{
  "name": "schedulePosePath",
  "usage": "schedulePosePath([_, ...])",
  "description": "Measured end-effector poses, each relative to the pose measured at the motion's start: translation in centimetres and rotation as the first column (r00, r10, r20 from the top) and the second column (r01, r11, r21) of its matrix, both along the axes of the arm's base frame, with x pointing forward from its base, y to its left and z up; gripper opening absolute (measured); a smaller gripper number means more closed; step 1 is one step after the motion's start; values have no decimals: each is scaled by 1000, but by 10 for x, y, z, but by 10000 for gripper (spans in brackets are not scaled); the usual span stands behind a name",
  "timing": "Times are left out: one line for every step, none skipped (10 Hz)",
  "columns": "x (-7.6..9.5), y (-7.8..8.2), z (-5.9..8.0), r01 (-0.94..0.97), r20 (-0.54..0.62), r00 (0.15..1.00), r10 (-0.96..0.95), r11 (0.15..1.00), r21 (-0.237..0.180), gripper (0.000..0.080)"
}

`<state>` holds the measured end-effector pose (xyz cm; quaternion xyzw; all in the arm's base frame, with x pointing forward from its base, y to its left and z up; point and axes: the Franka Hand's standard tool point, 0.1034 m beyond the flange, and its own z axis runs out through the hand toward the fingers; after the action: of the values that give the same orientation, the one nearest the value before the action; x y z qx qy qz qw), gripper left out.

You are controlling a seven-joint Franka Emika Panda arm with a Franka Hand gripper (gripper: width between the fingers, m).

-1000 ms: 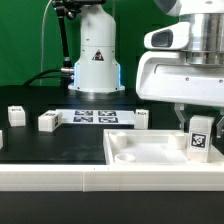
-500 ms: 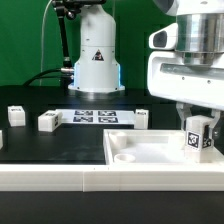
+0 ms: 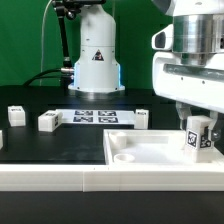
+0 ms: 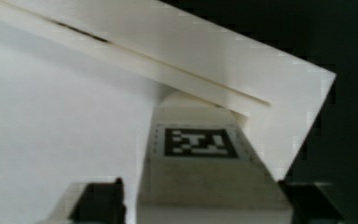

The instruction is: Assemble one leg

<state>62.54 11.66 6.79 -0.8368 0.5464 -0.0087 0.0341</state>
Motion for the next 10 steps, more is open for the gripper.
schedulePosePath([0,1,0,-24,2,1000,24,1000,0,519])
schedulePosePath([-2,3,-2,-60,0,998,60,998,-1,626])
schedulePosePath([-3,3,-2,-213,6,977,213,977,-14,643])
schedulePosePath([-2,3,-2,-340,10,940,340,940,-22,643])
schedulePosePath([-1,3,-1,-444,14,896,444,896,-29,643])
schedulePosePath([1,2,1,-561,23,826,563,826,-47,648])
schedulePosePath([5,5,2,-681,33,728,684,728,-74,649])
schedulePosePath([4,8,3,-717,31,693,721,692,-78,649])
schedulePosePath([5,10,5,-767,24,636,772,635,-93,649])
schedulePosePath([5,11,6,-832,8,546,838,543,-112,649])
